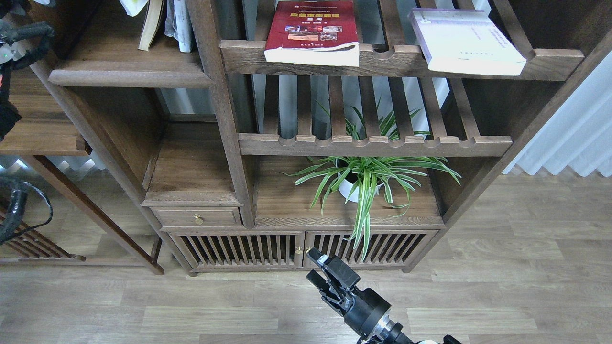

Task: Organize books on shelf
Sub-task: 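Insert the yellow book onto the top shelf and withdraw the left gripper, then reach the right gripper up to the white book on the top shelf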

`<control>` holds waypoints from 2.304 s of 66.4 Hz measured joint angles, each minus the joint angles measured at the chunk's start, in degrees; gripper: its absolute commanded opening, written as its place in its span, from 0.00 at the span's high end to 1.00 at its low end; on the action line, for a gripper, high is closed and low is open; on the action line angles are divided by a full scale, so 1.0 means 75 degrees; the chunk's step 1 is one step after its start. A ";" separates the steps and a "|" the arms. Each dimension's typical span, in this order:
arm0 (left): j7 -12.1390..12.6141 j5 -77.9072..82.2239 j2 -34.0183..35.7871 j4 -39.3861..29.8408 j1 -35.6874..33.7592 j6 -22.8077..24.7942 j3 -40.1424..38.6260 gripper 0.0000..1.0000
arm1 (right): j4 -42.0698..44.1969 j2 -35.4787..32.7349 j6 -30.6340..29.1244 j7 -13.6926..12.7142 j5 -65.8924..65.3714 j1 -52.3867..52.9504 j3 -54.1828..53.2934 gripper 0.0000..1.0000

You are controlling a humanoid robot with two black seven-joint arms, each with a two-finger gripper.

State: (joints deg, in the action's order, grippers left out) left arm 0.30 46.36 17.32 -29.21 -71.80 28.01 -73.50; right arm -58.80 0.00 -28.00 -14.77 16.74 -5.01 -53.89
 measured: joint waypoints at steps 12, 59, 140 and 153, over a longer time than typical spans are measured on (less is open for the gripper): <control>-0.0034 -0.0294 -0.0151 0.0097 0.0016 0.0000 0.0036 0.59 | -0.0018 0.0001 0.0000 -0.0001 0.0005 -0.0008 -0.0007 0.01; -0.0283 -0.3165 0.0041 -0.2378 0.2239 -0.0002 -0.0123 0.36 | -0.0030 0.0000 0.0000 0.0010 0.0009 0.0164 -0.0131 0.01; 0.0371 -0.6002 0.0142 -0.5964 0.9846 -0.0002 -0.0508 0.10 | -0.2386 0.0000 0.0000 0.0098 0.0065 0.0159 -0.0937 0.02; 0.0369 -0.5985 0.0141 -0.5569 0.9891 -0.0002 -0.0477 0.07 | -0.3041 0.0000 0.0095 0.0168 0.0040 0.0084 -0.0958 0.02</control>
State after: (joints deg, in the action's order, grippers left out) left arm 3.07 1.47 18.37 -70.98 2.38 27.99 -77.08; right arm -81.61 0.00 -27.28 -13.51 17.04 -4.37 -61.07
